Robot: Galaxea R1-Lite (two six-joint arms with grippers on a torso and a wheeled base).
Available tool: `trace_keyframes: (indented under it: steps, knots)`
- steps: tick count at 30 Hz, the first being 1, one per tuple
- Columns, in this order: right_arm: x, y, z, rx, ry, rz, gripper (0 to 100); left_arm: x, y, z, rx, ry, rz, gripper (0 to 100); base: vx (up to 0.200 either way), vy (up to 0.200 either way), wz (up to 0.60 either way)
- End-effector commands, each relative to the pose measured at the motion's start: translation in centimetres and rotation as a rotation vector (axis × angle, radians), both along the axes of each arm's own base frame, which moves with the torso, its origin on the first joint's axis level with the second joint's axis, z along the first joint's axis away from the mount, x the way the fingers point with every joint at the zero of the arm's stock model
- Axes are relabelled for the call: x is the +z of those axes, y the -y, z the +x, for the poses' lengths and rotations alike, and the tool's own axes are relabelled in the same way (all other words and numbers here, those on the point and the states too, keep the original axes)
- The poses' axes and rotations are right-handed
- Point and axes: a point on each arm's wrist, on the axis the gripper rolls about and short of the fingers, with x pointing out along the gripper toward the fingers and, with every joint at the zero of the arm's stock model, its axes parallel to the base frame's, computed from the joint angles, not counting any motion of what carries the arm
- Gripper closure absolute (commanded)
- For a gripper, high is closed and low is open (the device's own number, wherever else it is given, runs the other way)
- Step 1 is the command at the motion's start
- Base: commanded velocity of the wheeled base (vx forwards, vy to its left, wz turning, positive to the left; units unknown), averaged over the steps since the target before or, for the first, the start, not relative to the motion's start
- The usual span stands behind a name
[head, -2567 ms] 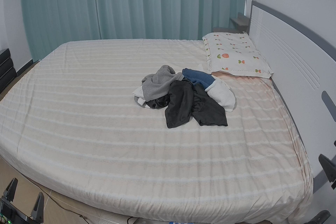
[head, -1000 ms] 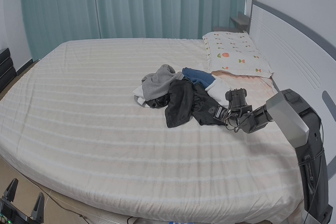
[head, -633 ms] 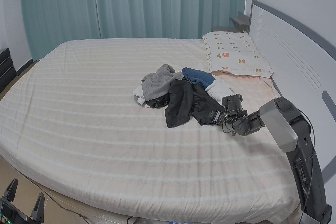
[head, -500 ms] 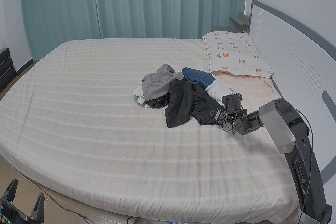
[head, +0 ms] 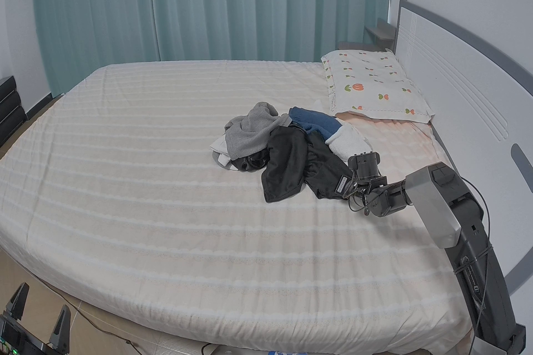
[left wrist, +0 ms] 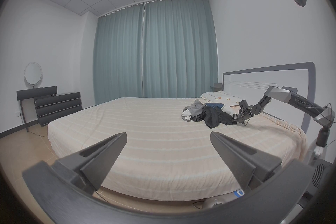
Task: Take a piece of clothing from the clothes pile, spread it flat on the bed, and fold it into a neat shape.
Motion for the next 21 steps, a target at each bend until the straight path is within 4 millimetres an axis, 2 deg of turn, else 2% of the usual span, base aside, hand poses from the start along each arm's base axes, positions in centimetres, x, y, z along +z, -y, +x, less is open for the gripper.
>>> trace_keyframes:
  steps: [1, 5, 7, 11, 17, 21]
  knots:
    - [1.8, 0.0, -0.5, -0.019, 0.010, 0.036, 100, -0.5, 0.0, 0.1, 0.000, -0.008, 0.001, 0, 0.000, 0.000, 0.00]
    - [4.8, -0.1, -2.6, -0.015, -0.015, 0.097, 100, -0.5, 0.0, 0.1, 0.003, -0.008, -0.001, 0, 0.000, 0.000, 0.00]
    - [5.5, -0.1, -3.6, -0.001, -0.033, 0.105, 100, -0.5, 0.0, 0.1, 0.003, -0.006, -0.002, 0, 0.000, 0.000, 0.00]
    - [8.5, 1.0, -8.0, 0.082, -0.042, 0.175, 100, -0.5, 0.0, 0.1, 0.003, -0.006, -0.004, 0, 0.000, 0.000, 0.00]
    - [10.9, 1.1, -15.2, 0.218, -0.013, 0.254, 100, -0.5, 0.0, 0.0, 0.002, 0.000, -0.002, 0, 0.000, 0.000, 0.00]
    - [12.6, 1.4, -19.2, 0.283, 0.030, 0.317, 100, -0.5, 0.0, 0.0, 0.006, -0.003, -0.004, 0, 0.000, 0.000, 0.00]
